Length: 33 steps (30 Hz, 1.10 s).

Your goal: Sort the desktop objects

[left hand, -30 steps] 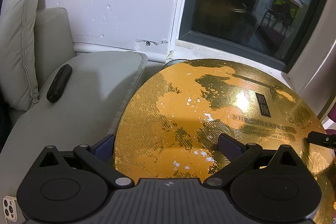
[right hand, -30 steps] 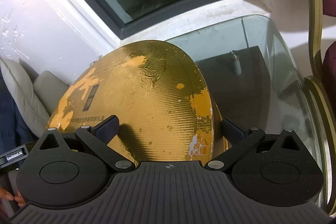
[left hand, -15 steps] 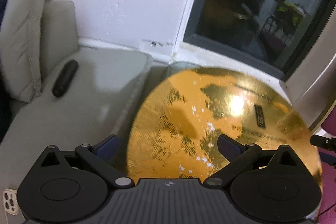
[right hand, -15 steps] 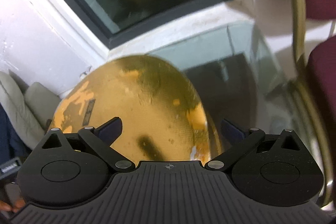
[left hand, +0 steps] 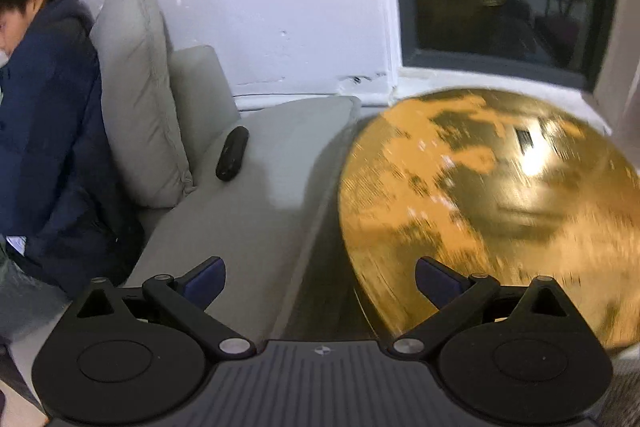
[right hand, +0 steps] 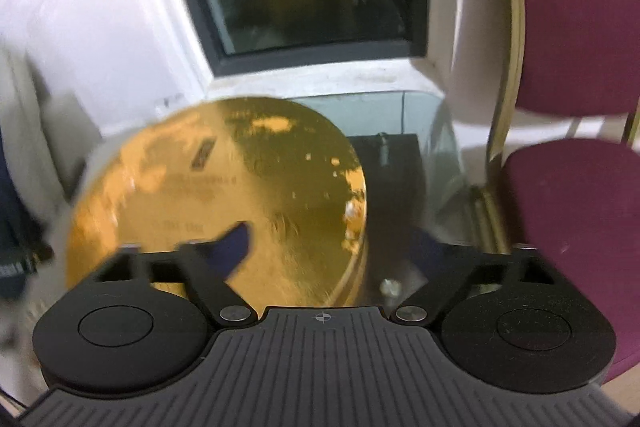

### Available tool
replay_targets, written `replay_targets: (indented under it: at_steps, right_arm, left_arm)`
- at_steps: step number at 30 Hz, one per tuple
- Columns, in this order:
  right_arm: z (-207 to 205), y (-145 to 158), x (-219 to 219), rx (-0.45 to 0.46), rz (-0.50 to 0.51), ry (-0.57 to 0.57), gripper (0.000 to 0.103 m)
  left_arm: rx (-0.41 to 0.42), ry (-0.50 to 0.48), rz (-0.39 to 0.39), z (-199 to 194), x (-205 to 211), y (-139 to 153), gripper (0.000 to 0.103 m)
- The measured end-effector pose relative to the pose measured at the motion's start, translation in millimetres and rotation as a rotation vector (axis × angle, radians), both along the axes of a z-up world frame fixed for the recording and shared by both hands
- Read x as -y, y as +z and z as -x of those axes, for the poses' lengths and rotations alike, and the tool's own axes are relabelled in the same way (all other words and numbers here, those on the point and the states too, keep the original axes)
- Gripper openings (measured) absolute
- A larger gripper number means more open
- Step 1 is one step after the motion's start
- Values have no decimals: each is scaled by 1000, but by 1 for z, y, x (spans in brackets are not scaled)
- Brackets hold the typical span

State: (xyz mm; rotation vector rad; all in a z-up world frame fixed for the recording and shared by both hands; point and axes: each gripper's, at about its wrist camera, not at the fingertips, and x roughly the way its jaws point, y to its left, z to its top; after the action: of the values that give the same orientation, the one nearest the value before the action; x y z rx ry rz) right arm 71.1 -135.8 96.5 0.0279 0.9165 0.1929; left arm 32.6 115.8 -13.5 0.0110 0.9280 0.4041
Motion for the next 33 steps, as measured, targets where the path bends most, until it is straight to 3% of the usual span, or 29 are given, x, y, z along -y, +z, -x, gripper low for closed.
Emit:
replay_targets:
  at_steps: [1,3,5,9,13,18,23,27,29,33]
  right_arm:
    - [2,-4,-3,-26,-10,10,42]
    - [2,-13,-9,-85,-34,37,37]
    - [4,-17,-17,-97,-14,58,37]
    - [9,-16,-25,-106,-11,91,41]
    - [6,-14,-32,-94,16,120,41]
    - [-8,-11,-54,-80,50,172,41]
    - [-30,-24,-84,-86,108,224,41]
    - [-43,-43,-103,-151,130,251,41]
    - [-42,-48,-110,-157,159,276,45]
    - [-41,-43,-120,-159,190,324,44]
  left_arm:
    - [-11,-1,-23,2,4,-2,101]
    - [-33,-2,-69,7,13,-5,101]
    - [-54,-4,-115,12,22,-9,101]
    - [-102,38,-132,7,12,-18,102]
    - [-162,38,-96,4,5,-29,101]
    - [-124,52,-39,7,0,-25,98]
    - [-43,77,-69,0,-1,-15,99]
    - [-100,76,-112,-14,-6,-28,100]
    - [-127,70,-125,-15,-10,-34,103]
    - [-102,78,-78,-19,-20,-26,100]
